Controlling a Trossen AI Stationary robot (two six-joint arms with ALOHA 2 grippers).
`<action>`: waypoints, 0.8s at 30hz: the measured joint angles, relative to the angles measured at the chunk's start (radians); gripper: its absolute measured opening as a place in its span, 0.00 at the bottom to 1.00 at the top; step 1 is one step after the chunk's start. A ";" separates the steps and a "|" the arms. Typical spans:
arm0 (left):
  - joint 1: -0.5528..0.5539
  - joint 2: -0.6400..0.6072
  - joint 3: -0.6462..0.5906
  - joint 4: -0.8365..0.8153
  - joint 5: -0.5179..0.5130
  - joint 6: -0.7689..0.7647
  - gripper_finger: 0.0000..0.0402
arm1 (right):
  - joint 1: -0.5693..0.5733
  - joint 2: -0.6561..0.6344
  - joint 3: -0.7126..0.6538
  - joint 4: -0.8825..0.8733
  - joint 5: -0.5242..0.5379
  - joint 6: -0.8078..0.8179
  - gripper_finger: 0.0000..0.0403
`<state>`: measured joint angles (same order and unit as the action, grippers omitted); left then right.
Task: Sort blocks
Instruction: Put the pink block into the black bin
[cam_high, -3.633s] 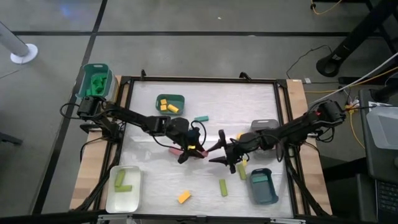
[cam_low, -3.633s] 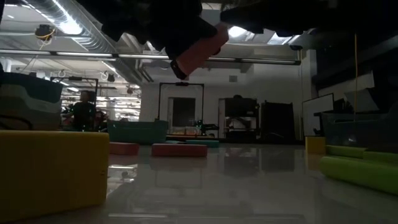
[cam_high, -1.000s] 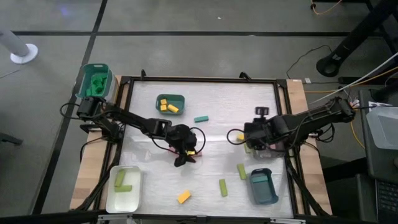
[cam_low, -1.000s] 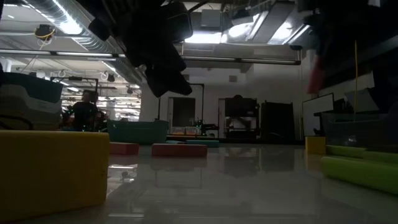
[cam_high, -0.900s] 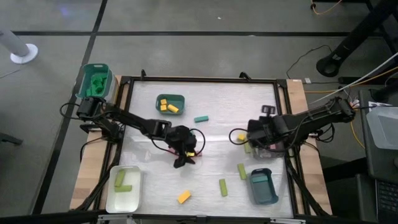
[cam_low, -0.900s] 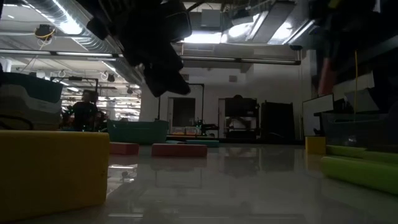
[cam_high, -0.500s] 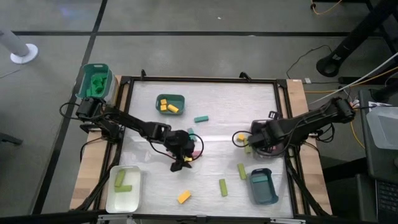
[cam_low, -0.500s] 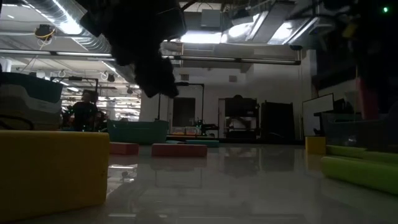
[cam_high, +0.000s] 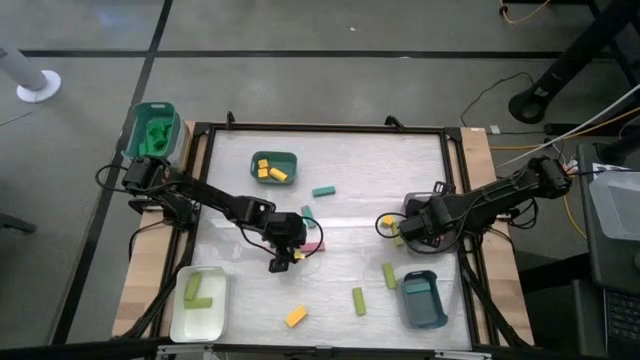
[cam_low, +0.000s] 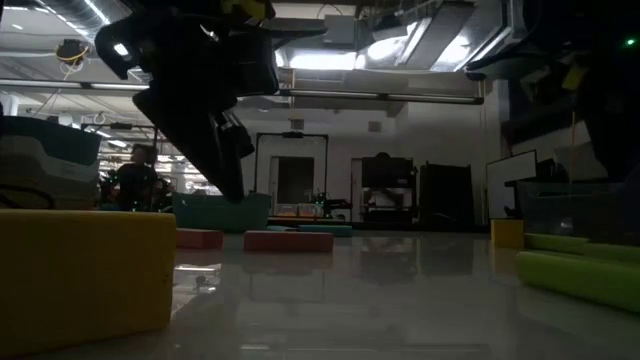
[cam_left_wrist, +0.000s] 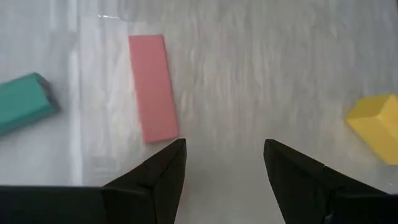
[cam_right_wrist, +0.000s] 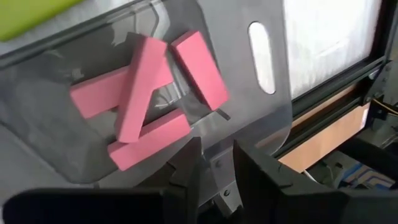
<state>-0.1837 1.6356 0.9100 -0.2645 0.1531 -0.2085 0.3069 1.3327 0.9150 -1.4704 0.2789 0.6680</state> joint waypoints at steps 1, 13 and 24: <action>0.000 0.000 0.000 -0.005 -0.013 0.013 0.50 | 0.000 0.000 0.000 0.000 -0.010 -0.008 0.23; 0.000 0.000 -0.006 -0.204 -0.166 0.168 0.50 | 0.000 0.000 0.000 0.006 -0.019 -0.021 0.24; 0.000 0.000 -0.083 -0.189 -0.189 0.186 0.50 | 0.000 0.000 0.000 0.040 0.060 -0.026 0.24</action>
<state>-0.1837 1.6356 0.8267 -0.4536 -0.0357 -0.0225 0.3073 1.3327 0.9150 -1.4307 0.3388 0.6418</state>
